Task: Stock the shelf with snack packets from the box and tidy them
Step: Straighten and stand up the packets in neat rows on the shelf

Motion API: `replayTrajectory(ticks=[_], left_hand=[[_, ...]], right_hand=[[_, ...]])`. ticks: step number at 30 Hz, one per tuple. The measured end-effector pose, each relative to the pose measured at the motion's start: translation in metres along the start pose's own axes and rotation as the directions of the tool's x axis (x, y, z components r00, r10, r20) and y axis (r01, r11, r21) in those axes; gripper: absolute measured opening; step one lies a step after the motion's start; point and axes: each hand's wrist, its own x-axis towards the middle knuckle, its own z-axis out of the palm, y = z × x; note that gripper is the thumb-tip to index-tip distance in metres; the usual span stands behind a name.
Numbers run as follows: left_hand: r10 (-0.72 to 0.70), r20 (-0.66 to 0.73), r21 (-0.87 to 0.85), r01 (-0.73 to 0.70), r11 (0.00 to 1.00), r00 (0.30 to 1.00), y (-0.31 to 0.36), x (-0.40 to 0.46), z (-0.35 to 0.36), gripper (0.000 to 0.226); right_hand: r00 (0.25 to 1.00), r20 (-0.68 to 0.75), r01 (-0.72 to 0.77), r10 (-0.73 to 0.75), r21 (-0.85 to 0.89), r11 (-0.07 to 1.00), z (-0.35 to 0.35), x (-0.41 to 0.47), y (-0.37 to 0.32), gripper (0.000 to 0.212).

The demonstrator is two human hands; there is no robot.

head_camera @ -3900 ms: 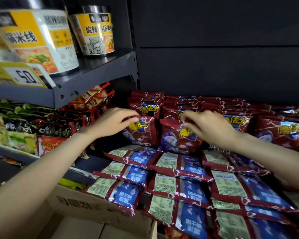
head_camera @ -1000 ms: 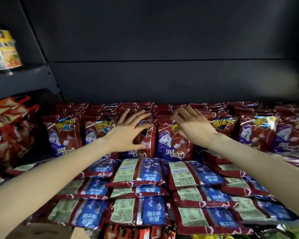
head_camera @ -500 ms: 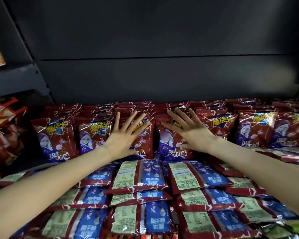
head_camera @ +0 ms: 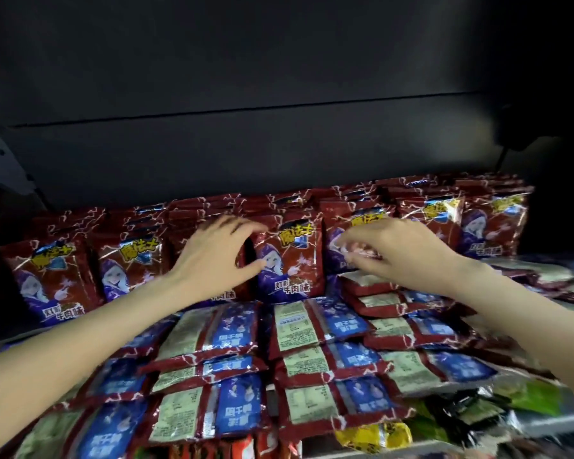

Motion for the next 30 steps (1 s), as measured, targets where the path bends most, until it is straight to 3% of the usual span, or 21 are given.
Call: replayTrajectory(ticks=[2, 5, 9, 13, 16, 24, 30], left_hand=[[0.003, 0.092, -0.216, 0.017, 0.976, 0.996, 0.034, 0.012, -0.010, 0.034], [0.111, 0.180, -0.414, -0.027, 0.910, 0.978, 0.086, 0.031, -0.010, 0.029], [0.231, 0.272, -0.313, -0.141, 0.939, 0.934, 0.133, 0.053, 0.016, 0.033], [0.218, 0.405, -0.252, -0.120, 0.960, 0.888, 0.153, 0.064, 0.039, 0.039], [0.205, 0.490, -0.279, -0.071, 0.958, 0.847, 0.156, 0.066, 0.049, 0.046], [0.278, 0.572, -0.303, -0.117, 0.946, 0.771, 0.153, 0.086, 0.063, 0.053], [0.358, 0.591, -0.347, -0.173, 0.922, 0.722, 0.144, 0.090, 0.059, 0.050]], right_hand=[[0.992, 0.116, -0.048, 0.049, -0.011, 0.999, -0.023, -0.026, 0.013, 0.024], [0.975, 0.210, -0.056, 0.069, -0.066, 0.996, -0.046, -0.057, 0.041, 0.020], [0.950, 0.286, -0.100, 0.122, -0.091, 0.991, -0.047, -0.089, 0.089, 0.025], [0.889, 0.431, -0.158, 0.155, -0.029, 0.987, -0.037, -0.107, 0.115, 0.055], [0.866, 0.470, -0.167, 0.169, -0.045, 0.985, -0.030, -0.109, 0.124, 0.063], [0.857, 0.506, -0.121, 0.099, 0.012, 0.993, -0.005, -0.095, 0.148, 0.041], [0.828, 0.554, -0.190, 0.089, 0.128, 0.973, -0.019, -0.095, 0.150, 0.034]])
